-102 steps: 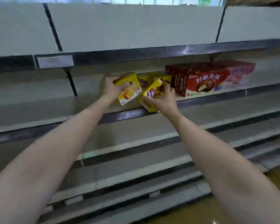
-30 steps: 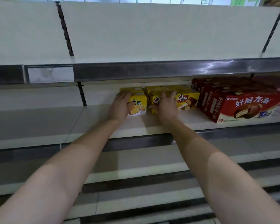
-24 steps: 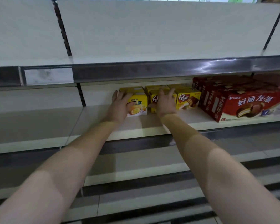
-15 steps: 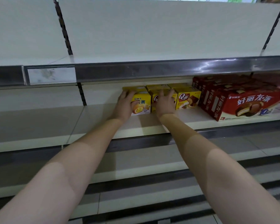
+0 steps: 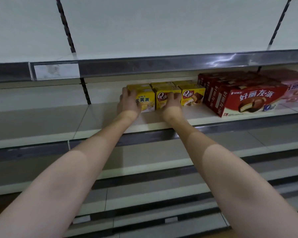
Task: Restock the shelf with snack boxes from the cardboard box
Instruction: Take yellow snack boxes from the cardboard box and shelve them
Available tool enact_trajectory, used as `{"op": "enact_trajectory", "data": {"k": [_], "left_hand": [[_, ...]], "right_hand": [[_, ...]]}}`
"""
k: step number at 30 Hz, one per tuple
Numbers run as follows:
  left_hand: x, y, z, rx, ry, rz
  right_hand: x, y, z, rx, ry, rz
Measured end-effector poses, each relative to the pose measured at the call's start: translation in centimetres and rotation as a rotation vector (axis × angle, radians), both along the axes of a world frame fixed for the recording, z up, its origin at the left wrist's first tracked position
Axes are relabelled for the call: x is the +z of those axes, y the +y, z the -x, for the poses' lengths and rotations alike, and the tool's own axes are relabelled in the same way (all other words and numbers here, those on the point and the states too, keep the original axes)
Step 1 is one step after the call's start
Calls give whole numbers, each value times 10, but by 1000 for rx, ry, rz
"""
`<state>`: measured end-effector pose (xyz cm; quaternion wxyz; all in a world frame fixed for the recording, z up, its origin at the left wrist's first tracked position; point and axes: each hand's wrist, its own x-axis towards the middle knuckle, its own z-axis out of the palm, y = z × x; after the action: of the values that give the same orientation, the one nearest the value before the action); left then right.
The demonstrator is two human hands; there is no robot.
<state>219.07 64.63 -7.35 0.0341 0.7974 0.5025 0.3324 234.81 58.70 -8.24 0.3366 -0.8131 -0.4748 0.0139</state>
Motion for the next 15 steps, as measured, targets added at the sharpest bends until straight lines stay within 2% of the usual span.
{"op": "enact_trajectory", "data": {"k": [3,6,12,15], "left_hand": [[0,-18,2,-28,-99,-8],[-2,-34,1,-79,-119,4],[-4,-71,-19,-282,-120,94],[-11,-92,-30,-406,-106,107]], "right_hand": [[-7,-14,-1,76,-35,-29],[-6,-32,1,117,-45,-95],[-9,-87,8,71,-99,-285],[-14,-122,5,-48,-88,-308]]}}
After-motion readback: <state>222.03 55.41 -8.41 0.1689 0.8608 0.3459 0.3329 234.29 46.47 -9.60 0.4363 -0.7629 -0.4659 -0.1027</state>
